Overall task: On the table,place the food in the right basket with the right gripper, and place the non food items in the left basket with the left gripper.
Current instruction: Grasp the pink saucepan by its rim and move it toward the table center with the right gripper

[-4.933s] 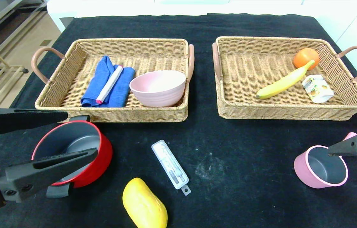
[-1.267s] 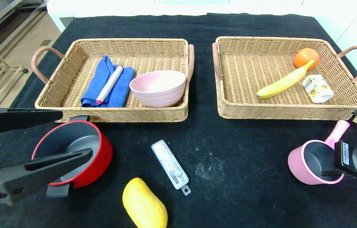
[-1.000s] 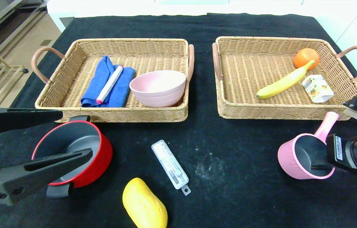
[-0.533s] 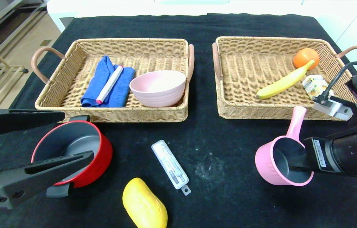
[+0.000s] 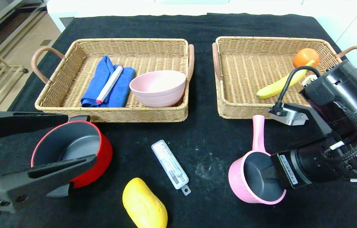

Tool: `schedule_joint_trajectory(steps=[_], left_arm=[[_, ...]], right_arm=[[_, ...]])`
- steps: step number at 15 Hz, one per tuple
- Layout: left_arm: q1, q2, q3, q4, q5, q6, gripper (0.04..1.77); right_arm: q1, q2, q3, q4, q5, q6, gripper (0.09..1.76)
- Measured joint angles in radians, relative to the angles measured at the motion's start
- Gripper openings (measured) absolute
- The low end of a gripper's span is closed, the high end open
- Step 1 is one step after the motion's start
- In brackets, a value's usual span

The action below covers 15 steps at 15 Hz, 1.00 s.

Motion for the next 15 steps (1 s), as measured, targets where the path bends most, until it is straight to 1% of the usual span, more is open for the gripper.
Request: schedule_joint_trajectory(steps=[4,9,12,15], left_arm=[[-0.006,0.000,0.001,-0.002,0.002,0.000,1.72],[-0.007,-0.002,0.000,-0.002,0.001,0.000,1.72],[-0.006,-0.002,0.000,-0.003,0.000,-0.001,1.72],[-0.006,-0.003,0.000,-0.004,0.001,0.000,1.72]], right_arm=[[0.036,0.068,-0.067,0.008,-0.003,-0.017,0.18],[0.072,0.153,-0.191,0.090,-0.011,-0.021,0.18],[0.085,0.203,-0.242,0.127,-0.075,-0.046,0.18],[0.092,0.243,-0.267,0.129,-0.107,-0.047,0.18]])
